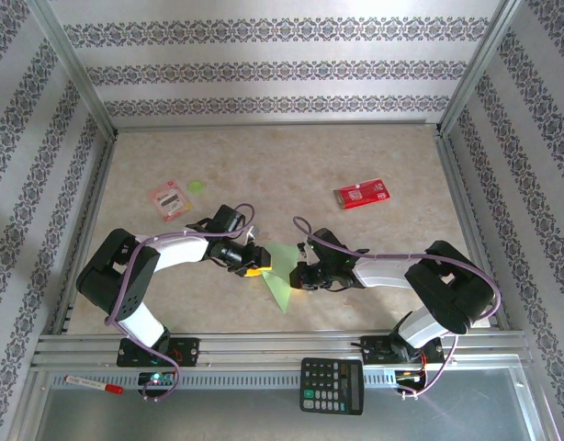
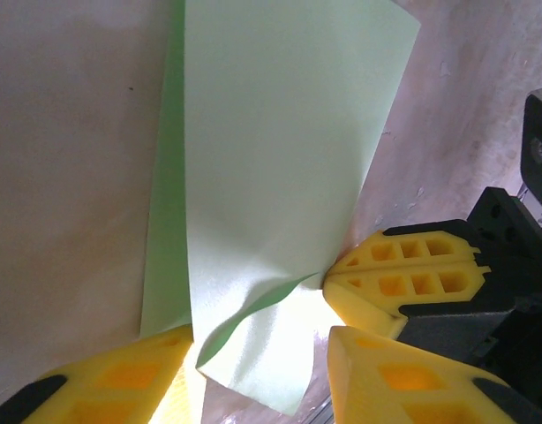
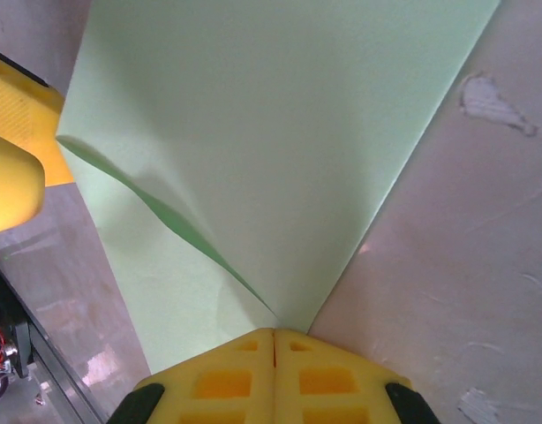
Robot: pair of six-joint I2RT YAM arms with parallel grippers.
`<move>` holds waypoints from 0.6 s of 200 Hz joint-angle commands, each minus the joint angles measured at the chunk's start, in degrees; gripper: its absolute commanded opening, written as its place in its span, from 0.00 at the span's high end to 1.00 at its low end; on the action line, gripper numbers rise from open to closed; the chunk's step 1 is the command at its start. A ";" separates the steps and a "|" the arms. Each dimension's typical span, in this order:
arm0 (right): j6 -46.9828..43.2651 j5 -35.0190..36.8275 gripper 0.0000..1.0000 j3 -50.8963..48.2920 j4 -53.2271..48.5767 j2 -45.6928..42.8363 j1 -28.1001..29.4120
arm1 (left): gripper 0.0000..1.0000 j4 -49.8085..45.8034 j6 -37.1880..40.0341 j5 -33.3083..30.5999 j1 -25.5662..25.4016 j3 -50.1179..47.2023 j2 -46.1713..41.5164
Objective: Fold a paper plane with a square sheet of paper (pick it up from the middle)
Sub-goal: Perform the third fold on the triangle at the bottom-center of the table.
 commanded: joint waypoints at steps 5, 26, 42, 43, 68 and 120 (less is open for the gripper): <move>-1.82 1.78 1.00 -1.28 -2.88 1.57 -1.32 | 0.68 1.09 3.76 0.63 0.05 -0.26 0.70; -2.82 1.31 1.00 -0.70 -3.53 1.77 -2.01 | 0.78 0.54 5.30 -0.27 0.11 -0.18 1.40; -3.72 1.05 1.00 -0.08 -4.21 2.25 -2.42 | 0.84 0.24 5.77 -1.21 0.05 -0.13 1.77; -3.79 1.04 1.00 -0.02 -4.25 2.29 -2.48 | 0.84 0.24 5.75 -1.22 0.09 -0.14 1.77; -5.36 0.31 1.00 1.62 -5.24 3.26 -2.97 | 0.91 0.91 4.69 -2.23 0.09 -0.22 1.49; -12.94 1.97 0.87 8.73 -15.81 -0.13 -3.67 | 1.00 3.32 -5.13 -6.12 -0.49 -3.66 -3.79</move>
